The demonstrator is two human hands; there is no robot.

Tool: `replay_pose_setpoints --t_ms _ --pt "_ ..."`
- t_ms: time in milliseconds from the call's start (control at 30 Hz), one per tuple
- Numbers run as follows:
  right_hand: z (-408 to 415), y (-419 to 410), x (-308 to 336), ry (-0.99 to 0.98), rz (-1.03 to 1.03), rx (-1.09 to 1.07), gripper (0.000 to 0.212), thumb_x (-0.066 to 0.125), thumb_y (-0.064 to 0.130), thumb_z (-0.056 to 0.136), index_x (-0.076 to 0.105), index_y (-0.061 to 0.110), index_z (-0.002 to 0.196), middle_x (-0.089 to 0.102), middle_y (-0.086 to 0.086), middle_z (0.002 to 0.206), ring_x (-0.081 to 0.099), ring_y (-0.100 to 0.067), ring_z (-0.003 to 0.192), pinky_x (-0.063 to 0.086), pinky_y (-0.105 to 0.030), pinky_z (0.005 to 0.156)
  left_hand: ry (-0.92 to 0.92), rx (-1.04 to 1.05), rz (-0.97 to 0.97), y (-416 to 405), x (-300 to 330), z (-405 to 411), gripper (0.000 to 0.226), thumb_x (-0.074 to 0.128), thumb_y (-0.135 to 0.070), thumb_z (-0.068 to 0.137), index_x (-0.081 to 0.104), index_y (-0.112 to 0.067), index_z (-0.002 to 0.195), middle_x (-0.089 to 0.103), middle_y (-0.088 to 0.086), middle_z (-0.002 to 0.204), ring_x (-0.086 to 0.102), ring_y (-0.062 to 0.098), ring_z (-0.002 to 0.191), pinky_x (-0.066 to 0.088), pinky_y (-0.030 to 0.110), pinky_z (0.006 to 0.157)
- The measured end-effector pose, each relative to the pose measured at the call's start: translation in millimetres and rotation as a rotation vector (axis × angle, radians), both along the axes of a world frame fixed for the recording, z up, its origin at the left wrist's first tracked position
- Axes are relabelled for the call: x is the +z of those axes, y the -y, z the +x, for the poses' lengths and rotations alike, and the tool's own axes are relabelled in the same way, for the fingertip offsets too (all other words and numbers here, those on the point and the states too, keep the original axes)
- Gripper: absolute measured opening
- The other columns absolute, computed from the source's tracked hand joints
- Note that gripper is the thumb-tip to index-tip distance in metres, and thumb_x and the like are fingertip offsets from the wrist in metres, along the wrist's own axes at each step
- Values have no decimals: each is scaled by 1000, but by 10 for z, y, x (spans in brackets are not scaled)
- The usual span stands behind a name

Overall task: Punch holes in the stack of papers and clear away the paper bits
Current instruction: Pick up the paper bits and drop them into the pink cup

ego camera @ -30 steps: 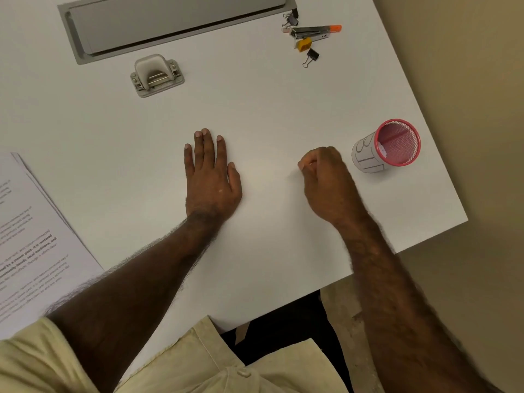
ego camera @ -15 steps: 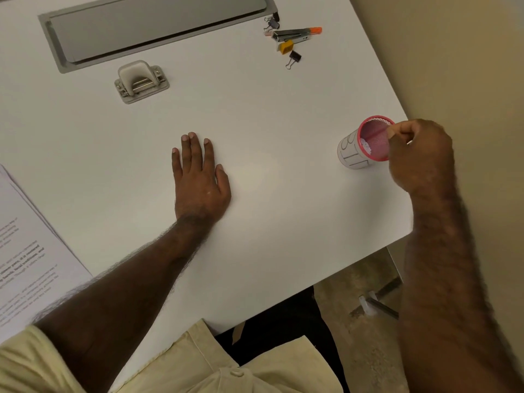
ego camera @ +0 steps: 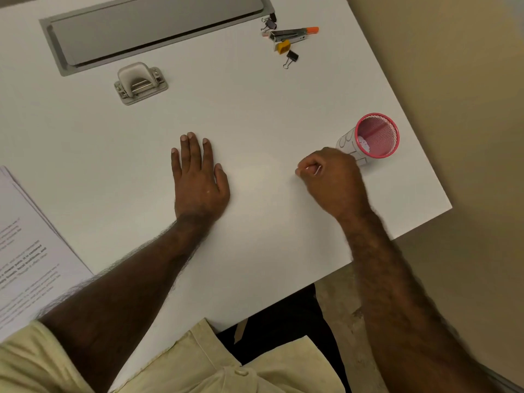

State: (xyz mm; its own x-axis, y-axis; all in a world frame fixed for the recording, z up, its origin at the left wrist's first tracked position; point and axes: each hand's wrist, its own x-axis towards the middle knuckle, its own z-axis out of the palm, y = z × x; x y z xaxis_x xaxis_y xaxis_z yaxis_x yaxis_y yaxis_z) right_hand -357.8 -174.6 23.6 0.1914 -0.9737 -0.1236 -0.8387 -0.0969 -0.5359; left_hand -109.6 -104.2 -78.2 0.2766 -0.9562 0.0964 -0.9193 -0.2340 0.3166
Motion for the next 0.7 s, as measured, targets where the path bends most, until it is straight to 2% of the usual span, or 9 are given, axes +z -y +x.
replay_pose_setpoints --t_ms 167,300,400,500,600,700 --pt "110 -17 -240 -94 176 2 7 82 24 89 80 20 84 77 2 97 72 -23 91 59 -37 84 1 7 -3 2 2 1 65 32 -31 108 28 -3 166 16 24 176 8 36 166 2 52 135" --pt "142 8 -276 -139 193 -43 9 84 26 88 80 20 82 78 5 96 72 -21 88 58 -33 80 4 5 -4 12 -15 2 64 34 -30 108 28 -3 166 16 24 176 8 36 166 3 53 135" --pt "169 -26 -283 -173 208 -52 10 77 22 92 79 22 83 79 7 100 72 -22 91 55 -30 79 4 3 -5 14 -17 3 65 34 -30 108 28 -2 166 16 25 175 8 36 166 4 54 135" --pt "205 -78 -298 -235 223 -7 14 65 13 96 78 20 94 76 3 111 70 -25 100 52 -30 83 5 6 -15 15 -25 6 64 35 -29 107 30 -2 165 17 25 175 10 37 166 5 54 135" --pt "221 -79 -264 -315 271 85 18 58 12 99 73 13 110 70 -5 122 67 -29 110 53 -36 92 1 5 -4 18 -20 4 65 34 -30 107 29 -2 165 16 25 175 8 36 166 5 55 135" --pt "179 -57 -118 -310 239 94 19 52 13 102 68 10 113 64 -11 123 66 -34 111 55 -42 96 -1 -1 5 8 -19 6 65 32 -31 108 27 -2 166 14 24 176 7 36 166 4 55 135"
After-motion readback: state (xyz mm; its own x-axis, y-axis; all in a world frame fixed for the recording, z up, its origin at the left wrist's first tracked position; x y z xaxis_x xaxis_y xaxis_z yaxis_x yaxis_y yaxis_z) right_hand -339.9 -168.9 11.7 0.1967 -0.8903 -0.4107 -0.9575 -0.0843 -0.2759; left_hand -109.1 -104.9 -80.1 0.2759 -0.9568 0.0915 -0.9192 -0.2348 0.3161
